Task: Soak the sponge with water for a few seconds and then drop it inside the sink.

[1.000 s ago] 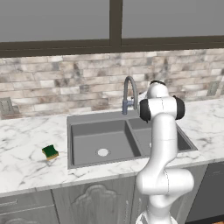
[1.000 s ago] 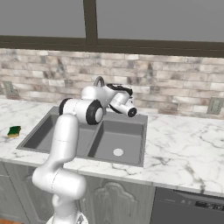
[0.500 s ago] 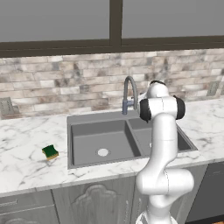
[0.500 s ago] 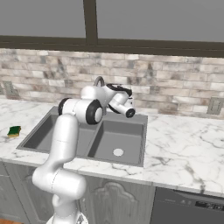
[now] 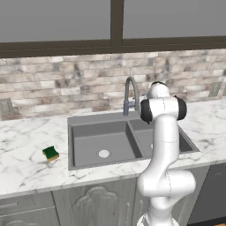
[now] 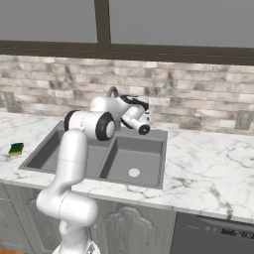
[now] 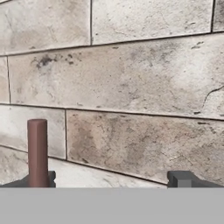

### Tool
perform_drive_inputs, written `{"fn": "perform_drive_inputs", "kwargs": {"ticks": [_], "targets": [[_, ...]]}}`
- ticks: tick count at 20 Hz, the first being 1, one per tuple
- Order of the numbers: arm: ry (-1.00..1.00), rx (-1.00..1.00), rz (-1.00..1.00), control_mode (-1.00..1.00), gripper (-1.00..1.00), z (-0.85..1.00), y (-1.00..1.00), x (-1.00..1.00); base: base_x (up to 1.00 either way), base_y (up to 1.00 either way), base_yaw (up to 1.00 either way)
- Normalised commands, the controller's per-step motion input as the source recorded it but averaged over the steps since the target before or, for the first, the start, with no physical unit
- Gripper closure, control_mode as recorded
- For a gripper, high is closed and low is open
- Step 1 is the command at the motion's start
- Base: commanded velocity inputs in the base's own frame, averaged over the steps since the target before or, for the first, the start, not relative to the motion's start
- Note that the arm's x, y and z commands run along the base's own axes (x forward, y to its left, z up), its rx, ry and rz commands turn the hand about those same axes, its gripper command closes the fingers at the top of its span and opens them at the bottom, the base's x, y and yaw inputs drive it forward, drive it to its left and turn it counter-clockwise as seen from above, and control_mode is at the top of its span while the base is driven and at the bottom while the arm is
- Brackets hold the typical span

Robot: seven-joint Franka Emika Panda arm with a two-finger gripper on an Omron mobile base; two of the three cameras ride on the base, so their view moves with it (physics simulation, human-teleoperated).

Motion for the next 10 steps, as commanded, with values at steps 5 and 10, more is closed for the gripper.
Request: {"fn": "perform_drive_inputs", "kwargs": {"ticks": [5,10], "targets": [[0.0,0.03,-0.04,-1.0,-1.0,-0.05,-0.55,0.0,0.0,0.0,0.0],[0.0,0.04,-0.04,-1.0,-1.0,-0.08,-0.62,0.0,0.0,0.0,0.0]]}}
